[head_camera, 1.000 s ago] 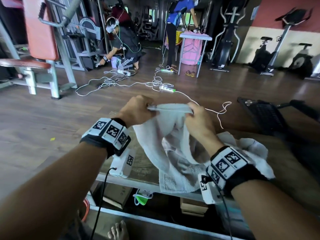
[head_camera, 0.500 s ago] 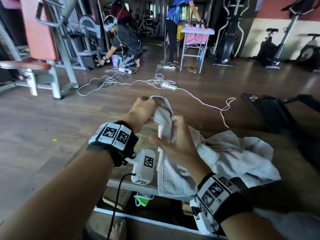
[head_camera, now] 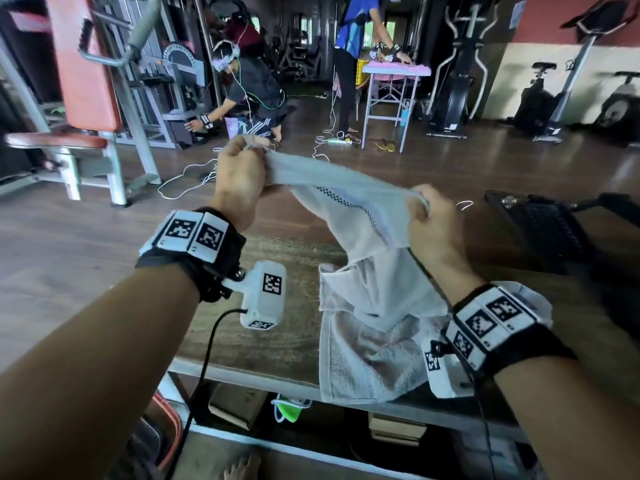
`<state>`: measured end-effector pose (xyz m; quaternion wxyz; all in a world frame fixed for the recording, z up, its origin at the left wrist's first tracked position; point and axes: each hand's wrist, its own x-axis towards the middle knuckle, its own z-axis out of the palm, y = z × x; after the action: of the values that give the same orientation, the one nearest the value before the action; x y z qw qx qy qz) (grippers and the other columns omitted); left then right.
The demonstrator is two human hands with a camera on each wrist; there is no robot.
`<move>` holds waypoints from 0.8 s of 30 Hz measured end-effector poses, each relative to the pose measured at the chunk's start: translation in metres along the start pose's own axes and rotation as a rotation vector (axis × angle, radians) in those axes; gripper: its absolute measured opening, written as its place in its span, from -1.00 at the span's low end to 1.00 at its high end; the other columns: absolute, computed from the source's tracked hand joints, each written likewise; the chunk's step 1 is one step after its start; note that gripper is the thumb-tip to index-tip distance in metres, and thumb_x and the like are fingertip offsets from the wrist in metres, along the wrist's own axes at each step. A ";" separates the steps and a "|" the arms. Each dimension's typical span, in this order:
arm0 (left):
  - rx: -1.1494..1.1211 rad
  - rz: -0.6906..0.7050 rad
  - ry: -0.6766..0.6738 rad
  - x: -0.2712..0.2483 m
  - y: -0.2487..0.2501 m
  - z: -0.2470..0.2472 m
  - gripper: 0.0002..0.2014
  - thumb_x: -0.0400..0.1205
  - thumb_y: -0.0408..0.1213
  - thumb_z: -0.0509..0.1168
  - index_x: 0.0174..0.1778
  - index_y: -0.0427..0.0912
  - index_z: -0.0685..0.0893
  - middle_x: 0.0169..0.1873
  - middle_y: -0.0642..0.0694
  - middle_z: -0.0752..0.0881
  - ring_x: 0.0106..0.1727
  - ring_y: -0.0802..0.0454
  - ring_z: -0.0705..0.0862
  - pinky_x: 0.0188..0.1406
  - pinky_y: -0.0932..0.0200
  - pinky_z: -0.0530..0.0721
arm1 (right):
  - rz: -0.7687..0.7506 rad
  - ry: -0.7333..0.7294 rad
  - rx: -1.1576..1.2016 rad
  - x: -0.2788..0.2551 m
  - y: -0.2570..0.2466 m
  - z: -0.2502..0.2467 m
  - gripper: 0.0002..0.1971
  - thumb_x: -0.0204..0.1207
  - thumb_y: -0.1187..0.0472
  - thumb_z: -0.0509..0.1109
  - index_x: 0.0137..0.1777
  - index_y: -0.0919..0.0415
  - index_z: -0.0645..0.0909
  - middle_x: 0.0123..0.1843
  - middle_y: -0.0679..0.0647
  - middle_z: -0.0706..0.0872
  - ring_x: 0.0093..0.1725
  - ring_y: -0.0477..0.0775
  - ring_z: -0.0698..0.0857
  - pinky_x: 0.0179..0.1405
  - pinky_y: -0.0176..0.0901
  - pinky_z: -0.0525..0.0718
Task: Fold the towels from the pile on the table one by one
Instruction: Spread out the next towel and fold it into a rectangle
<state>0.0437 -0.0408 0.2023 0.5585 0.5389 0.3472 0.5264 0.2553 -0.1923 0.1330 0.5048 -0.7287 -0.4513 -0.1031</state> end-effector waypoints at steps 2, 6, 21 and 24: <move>-0.010 0.026 0.052 -0.002 0.003 -0.007 -0.73 0.73 -0.41 0.04 -0.21 -0.04 0.51 -0.18 -0.07 0.55 -0.31 0.00 0.68 -0.47 -0.05 0.81 | -0.055 0.022 0.017 -0.003 -0.004 -0.002 -0.80 0.70 0.08 0.27 -0.15 0.12 0.53 -0.37 0.00 0.51 -0.27 0.18 0.49 -0.19 0.14 0.56; 0.252 0.006 0.151 -0.003 -0.033 -0.041 -0.81 0.62 -0.36 0.10 -0.21 0.04 0.43 -0.11 -0.19 0.74 -0.47 -0.15 0.66 -0.60 0.06 0.71 | -0.135 -0.098 -0.031 -0.034 0.003 0.007 -0.58 0.67 -0.15 0.23 -0.32 0.07 0.29 -0.49 0.04 0.33 -0.37 0.14 0.34 -0.34 0.05 0.41; 0.760 0.490 -0.326 -0.058 -0.096 -0.039 -0.92 0.47 -0.21 0.33 -0.23 -0.12 0.69 -0.45 -0.10 0.68 -0.23 -0.16 0.68 -0.33 0.20 0.48 | -0.252 -0.439 0.156 -0.036 -0.060 0.027 -0.78 0.62 0.04 0.34 -0.16 0.14 0.69 -0.29 0.12 0.67 -0.35 0.07 0.62 -0.31 -0.11 0.54; 0.871 0.384 -0.242 -0.026 -0.081 -0.057 -0.77 0.57 -0.15 0.35 -0.37 -0.15 0.62 -0.49 -0.24 0.54 -0.15 -0.08 0.15 -0.39 0.15 0.41 | -0.166 -0.339 0.154 -0.003 -0.066 0.012 -0.81 0.69 0.16 0.32 -0.07 0.21 0.70 -0.21 0.20 0.67 -0.46 0.08 0.71 -0.55 -0.17 0.57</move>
<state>0.0017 -0.0417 0.1088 0.2104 0.8339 0.3622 0.3592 0.2000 -0.1788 0.1682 0.4657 -0.6552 -0.5948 0.0145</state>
